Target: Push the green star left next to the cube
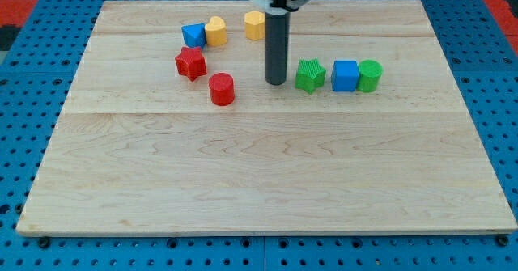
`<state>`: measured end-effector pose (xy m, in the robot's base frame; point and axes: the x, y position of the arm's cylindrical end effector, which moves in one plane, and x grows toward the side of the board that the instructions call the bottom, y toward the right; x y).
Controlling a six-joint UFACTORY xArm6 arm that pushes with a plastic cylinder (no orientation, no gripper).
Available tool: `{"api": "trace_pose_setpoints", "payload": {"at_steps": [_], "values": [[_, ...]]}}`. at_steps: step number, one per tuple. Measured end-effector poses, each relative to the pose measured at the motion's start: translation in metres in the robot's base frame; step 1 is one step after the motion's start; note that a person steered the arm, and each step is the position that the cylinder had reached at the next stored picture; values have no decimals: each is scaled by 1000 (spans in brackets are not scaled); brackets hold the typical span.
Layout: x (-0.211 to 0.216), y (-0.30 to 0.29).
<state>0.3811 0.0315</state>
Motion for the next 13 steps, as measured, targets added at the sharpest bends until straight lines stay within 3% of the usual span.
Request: {"api": "trace_pose_setpoints", "payload": {"at_steps": [11,13], "values": [[8,26],[8,4]]}}
